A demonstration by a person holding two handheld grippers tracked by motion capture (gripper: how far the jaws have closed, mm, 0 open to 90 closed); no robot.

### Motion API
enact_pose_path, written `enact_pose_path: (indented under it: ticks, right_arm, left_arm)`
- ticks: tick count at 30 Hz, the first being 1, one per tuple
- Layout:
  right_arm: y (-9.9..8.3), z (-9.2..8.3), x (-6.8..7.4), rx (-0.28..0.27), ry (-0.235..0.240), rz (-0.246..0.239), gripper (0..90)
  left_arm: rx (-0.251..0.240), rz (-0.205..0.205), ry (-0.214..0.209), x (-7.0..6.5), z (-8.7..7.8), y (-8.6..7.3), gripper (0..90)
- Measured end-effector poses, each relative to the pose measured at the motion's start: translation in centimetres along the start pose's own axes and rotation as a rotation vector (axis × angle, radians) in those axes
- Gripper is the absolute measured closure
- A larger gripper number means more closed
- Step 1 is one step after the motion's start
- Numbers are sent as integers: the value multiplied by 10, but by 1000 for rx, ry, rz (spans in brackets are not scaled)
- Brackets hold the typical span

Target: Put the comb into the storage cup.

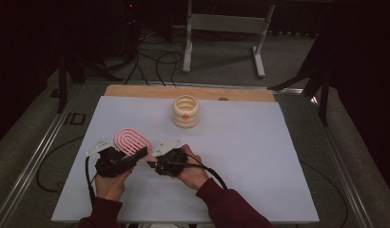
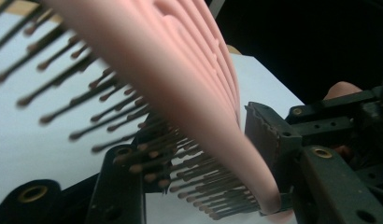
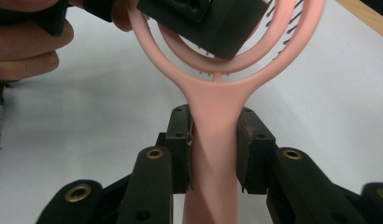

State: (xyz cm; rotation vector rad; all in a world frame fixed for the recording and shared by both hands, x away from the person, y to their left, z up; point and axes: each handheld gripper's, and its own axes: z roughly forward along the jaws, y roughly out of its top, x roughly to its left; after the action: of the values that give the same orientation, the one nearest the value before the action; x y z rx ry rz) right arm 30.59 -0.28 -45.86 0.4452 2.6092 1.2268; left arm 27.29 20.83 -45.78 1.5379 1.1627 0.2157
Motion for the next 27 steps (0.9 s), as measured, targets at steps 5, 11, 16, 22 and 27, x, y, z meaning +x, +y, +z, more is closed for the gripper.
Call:
enact_pose_path:
  ticks: [5,11,16,22,27]
  right_arm:
    - [1,2,0,-13,4,1,697]
    - [0,5,-1,-24,-6,1,696]
    - [1,6,-1,-38,-1,4,688]
    - [1,3,-1,-49,18,-10,569]
    - [-2,-3,-3,-59,31,-11,480]
  left_arm:
    - [-26,9,-5,-3,-2,0,589]
    - [-45,31,-3,-8,-3,1,632]
    - [-65,37,1,-11,-5,1,640]
    - [-87,33,26,-9,-8,1,644]
    - [-92,42,40,-8,-9,1,644]
